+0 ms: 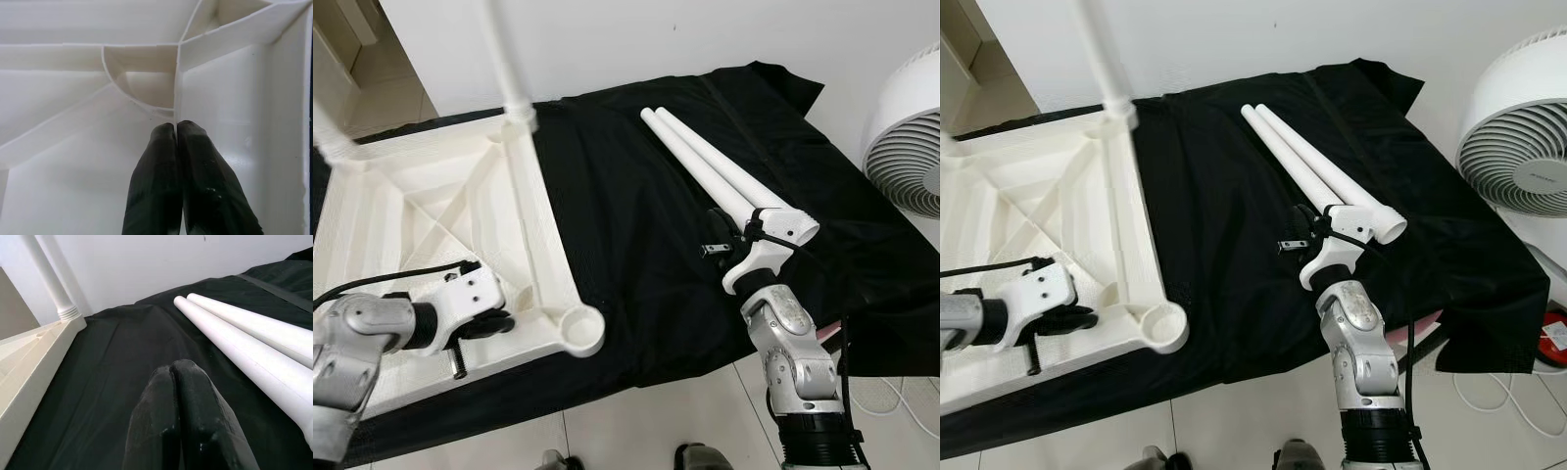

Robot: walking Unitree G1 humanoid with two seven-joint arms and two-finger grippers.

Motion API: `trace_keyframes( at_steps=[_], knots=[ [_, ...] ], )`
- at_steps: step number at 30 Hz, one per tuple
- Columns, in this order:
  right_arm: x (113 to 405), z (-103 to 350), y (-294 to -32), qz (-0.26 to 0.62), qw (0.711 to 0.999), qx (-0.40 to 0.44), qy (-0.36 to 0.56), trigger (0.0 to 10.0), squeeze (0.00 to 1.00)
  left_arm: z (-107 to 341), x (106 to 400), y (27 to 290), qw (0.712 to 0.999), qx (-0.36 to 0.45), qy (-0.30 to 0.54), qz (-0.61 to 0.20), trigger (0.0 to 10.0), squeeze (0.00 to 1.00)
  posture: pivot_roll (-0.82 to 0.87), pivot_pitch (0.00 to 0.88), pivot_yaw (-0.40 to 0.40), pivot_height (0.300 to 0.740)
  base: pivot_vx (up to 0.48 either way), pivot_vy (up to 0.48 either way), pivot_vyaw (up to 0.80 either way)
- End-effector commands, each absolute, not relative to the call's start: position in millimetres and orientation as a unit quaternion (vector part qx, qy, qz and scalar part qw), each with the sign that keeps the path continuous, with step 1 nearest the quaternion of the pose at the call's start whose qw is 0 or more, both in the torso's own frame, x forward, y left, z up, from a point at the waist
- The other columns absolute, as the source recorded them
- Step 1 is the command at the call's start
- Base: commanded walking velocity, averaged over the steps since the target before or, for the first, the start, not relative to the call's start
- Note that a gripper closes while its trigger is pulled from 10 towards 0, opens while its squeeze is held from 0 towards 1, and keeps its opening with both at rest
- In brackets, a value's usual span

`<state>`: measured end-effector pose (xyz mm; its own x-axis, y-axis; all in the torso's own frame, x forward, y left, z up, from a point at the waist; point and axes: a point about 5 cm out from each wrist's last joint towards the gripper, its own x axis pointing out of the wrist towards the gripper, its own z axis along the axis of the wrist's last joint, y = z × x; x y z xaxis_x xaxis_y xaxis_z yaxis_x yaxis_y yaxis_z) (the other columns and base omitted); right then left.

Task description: Building children table

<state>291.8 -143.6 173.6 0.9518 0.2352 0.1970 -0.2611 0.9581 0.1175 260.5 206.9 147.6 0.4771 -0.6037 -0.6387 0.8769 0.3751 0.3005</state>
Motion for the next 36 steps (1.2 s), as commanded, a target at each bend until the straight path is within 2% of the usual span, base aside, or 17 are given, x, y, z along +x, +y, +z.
trace_keyframes(
  at_steps=[1, 4, 10, 13, 14, 20, 21, 25, 29, 30, 36],
  knots=[
    [292.9, 172.0, -139.8, 0.134, 0.984, 0.073, -0.087, 10.0, 0.0, 136.3, 268.1, 200.6, 0.845, 0.324, 0.198, -0.378, 0.0, 0.0, -0.1, 0.11, 0.09, 0.74, 0.0, 0.0, 0.0],
    [292.4, 171.7, -139.1, 0.135, 0.984, 0.073, -0.086, 10.0, 0.0, 135.8, 275.5, 175.8, 0.85, 0.312, 0.171, -0.387, 0.0, 0.0, -0.11, 0.111, 0.091, 0.74, 0.0, 0.0, 0.0],
    [292.4, 171.7, -139.0, 0.135, 0.984, 0.073, -0.086, 10.0, 0.0, 136.2, 275.9, 173.5, 0.852, 0.31, 0.171, -0.387, 0.0, 0.0, -0.11, 0.111, 0.091, 0.74, 0.0, 0.0, 0.0],
    [291.3, 171.3, -138.8, 0.13, 0.985, 0.075, -0.087, 10.0, 0.0, 148.8, 289.0, 129.6, 0.864, 0.287, 0.099, -0.401, 0.0, 0.0, -0.12, 0.118, 0.104, 0.74, 0.0, 0.0, 0.0],
    [290.4, 171.1, -139.7, 0.127, 0.985, 0.075, -0.087, 10.0, 0.0, 150.3, 293.9, 125.1, 0.87, 0.285, 0.091, -0.391, 10.0, 0.0, -0.13, 0.118, 0.111, 0.74, 0.0, 0.0, 0.0],
    [289.5, 170.8, -141.1, 0.124, 0.986, 0.074, -0.088, 10.0, 0.0, 147.0, 299.0, 131.4, 0.877, 0.295, 0.102, -0.365, 10.0, 0.0, -0.13, 0.118, 0.111, 0.74, 0.0, 0.0, 0.0],
    [289.7, 171.1, -141.1, 0.123, 0.986, 0.072, -0.089, 10.0, 0.0, 151.5, 300.8, 135.9, 0.888, 0.273, 0.096, -0.358, 10.0, 1.0, -0.13, 0.118, 0.11, 0.74, 0.0, 0.0, 0.0],
    [290.8, 172.2, -140.5, 0.124, 0.986, 0.069, -0.092, 10.0, 0.0, 159.0, 302.5, 142.3, 0.897, 0.251, 0.085, -0.355, 10.0, 1.0, -0.13, 0.115, 0.107, 0.74, 0.0, 0.0, 0.0],
    [294.5, 175.2, -140.0, 0.129, 0.985, 0.063, -0.098, 10.0, 0.0, 168.4, 298.3, 145.5, 0.884, 0.257, 0.06, -0.385, 10.0, 1.0, -0.12, 0.11, 0.101, 0.74, 0.0, 0.0, 0.0],
    [296.9, 177.0, -141.1, 0.129, 0.985, 0.061, -0.1, 10.0, 0.0, 172.3, 296.8, 149.0, 0.878, 0.261, 0.057, -0.397, 10.0, 0.0, -0.12, 0.107, 0.098, 0.74, 0.0, 0.0, 0.0],
    [305.3, 182.7, -145.9, 0.126, 0.985, 0.048, -0.108, 10.0, 0.0, 184.4, 298.0, 168.4, 0.868, 0.273, 0.061, -0.411, 10.0, 0.0, -0.12, 0.104, 0.095, 0.74, 0.0, 0.0, 0.0]
  ],
)
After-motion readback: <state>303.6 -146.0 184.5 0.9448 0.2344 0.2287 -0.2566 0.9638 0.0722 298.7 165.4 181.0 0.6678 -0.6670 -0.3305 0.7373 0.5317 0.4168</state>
